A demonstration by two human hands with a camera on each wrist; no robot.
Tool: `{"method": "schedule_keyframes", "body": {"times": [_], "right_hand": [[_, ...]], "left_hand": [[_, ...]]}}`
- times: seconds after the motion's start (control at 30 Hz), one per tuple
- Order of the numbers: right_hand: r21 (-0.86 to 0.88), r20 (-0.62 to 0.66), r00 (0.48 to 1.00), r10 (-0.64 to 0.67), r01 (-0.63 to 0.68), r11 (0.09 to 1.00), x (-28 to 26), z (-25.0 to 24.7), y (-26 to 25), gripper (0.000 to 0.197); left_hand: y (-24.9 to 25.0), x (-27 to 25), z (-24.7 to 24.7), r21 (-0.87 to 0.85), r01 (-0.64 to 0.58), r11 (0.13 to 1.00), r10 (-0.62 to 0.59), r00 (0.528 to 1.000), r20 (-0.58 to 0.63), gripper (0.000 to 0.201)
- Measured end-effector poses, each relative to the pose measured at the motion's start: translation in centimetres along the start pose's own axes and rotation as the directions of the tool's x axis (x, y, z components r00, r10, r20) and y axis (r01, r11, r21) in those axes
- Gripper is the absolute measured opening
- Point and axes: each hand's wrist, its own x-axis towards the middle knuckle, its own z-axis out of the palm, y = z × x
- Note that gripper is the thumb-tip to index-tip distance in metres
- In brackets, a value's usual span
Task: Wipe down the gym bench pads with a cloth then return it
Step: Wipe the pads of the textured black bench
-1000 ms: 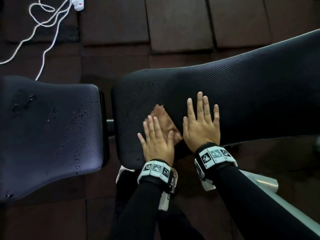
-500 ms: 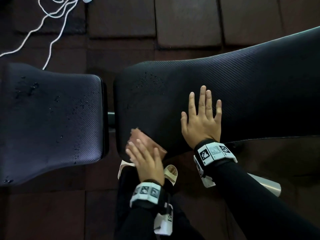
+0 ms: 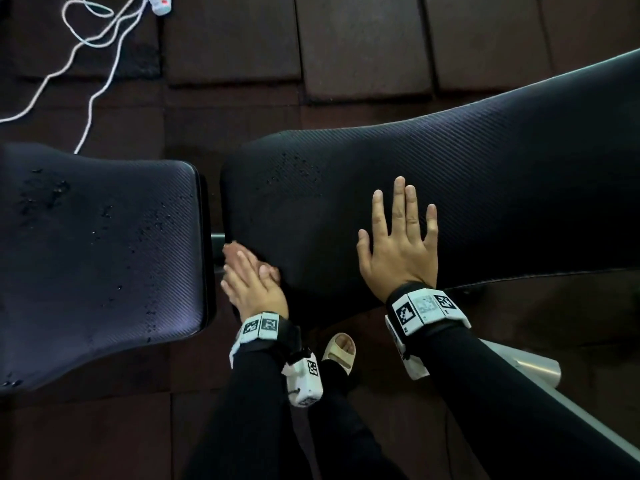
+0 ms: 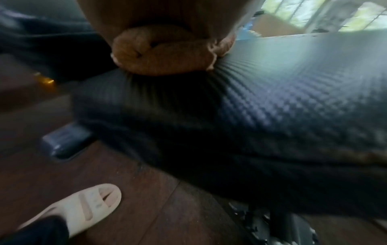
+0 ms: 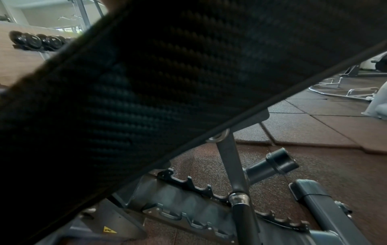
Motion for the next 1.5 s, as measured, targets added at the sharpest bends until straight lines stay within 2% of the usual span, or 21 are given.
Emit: {"method": "schedule_keyframes", "body": {"times": [0.07,0.17,0.2,0.23,0.27,0.33,0.47,0.53,0.67,0.87,0.93,1.0,1.1,1.17,1.23,1.27,1.33,1.4,1.5], "right_hand": [[-0.010,-0.004,1.000,-0.002,0.002,1.000,0.0,0.1,0.0,0.060],[-0.021,-0.006,1.000,0.001,-0.001,1.000,0.0,0.2,-0.1,0.060],[-0.031,-0.002,1.000,0.003,-0.003,1.000,0.0,0.2,-0.1,0.061],[-0.041,-0.001,1.000,0.005,-0.005,0.999,0.0,0.2,-0.1,0.061],[-0.046,-0.003,1.000,0.007,-0.007,0.999,0.0,0.3,-0.1,0.061],[-0.049,-0.008,1.000,0.009,-0.010,0.999,0.0,0.3,-0.1,0.061],[-0.062,-0.012,1.000,0.012,-0.012,0.998,0.0,0.4,-0.2,0.061],[-0.067,-0.024,1.000,0.011,-0.013,0.998,0.0,0.5,-0.2,0.061],[-0.074,-0.047,0.999,0.004,-0.008,0.997,0.0,0.7,-0.1,0.062],[-0.081,-0.085,0.996,0.009,-0.016,0.997,0.0,1.2,-0.1,0.062],[-0.082,-0.087,0.996,0.013,-0.020,0.996,0.0,1.3,-0.2,0.063],[-0.082,-0.088,0.996,0.015,-0.022,0.996,0.1,1.4,-0.2,0.063],[-0.086,-0.090,0.996,0.021,-0.028,0.996,0.0,1.5,-0.2,0.063],[-0.087,-0.091,0.996,0.026,-0.034,0.996,0.0,1.6,-0.3,0.063],[-0.088,-0.089,0.996,0.023,-0.031,0.996,0.0,1.6,-0.2,0.063],[-0.090,-0.087,0.996,0.022,-0.030,0.995,0.0,1.5,-0.2,0.063],[-0.089,-0.084,0.996,0.024,-0.031,0.996,0.0,1.4,-0.2,0.063],[-0.087,-0.085,0.996,0.026,-0.034,0.996,0.0,1.3,-0.3,0.063],[-0.091,-0.088,0.996,0.024,-0.032,0.995,0.0,1.2,-0.3,0.063]], "left_hand": [[-0.5,-1.7,-0.1,-0.028,0.066,0.997,-0.066,0.998,-0.015,0.053],[-0.4,-5.0,0.6,-0.023,0.178,0.984,-0.175,0.980,0.092,0.050],[-0.1,-6.0,1.0,-0.051,0.216,0.975,-0.211,0.973,0.089,0.049],[0.8,-6.9,1.1,-0.047,0.201,0.978,-0.194,0.974,0.119,0.050],[1.8,-7.8,1.1,-0.073,0.131,0.989,-0.118,0.979,0.167,0.052],[3.8,-8.4,1.2,-0.031,-0.061,0.998,0.067,0.958,0.277,0.063],[4.7,-5.3,1.0,0.040,-0.177,0.983,0.159,0.948,0.275,0.064],[3.8,-2.8,0.5,0.006,-0.131,0.991,0.126,0.964,0.233,0.062],[1.2,1.0,-0.7,-0.073,0.028,0.997,-0.016,0.985,0.171,0.057],[0.6,4.8,-0.6,-0.053,0.245,0.968,-0.232,0.956,0.180,0.059],[1.8,6.4,-0.6,-0.025,0.287,0.957,-0.278,0.942,0.189,0.059],[3.2,8.0,-0.7,0.010,0.281,0.960,-0.278,0.945,0.171,0.058],[5.8,11.0,-0.8,0.084,0.160,0.983,-0.173,0.969,0.176,0.055],[8.0,13.3,-0.9,0.214,0.002,0.977,-0.049,0.976,0.214,0.051],[10.7,14.6,-0.9,0.244,-0.167,0.955,0.105,0.963,0.248,0.050],[12.1,14.5,-0.6,0.241,-0.276,0.930,0.207,0.938,0.277,0.049],[14.1,13.0,0.2,0.227,-0.489,0.842,0.395,0.846,0.357,0.051],[14.4,10.4,0.5,0.161,-0.619,0.769,0.523,0.753,0.398,0.056],[11.3,6.7,-0.2,0.047,-0.758,0.651,0.662,0.596,0.455,0.056]]}}
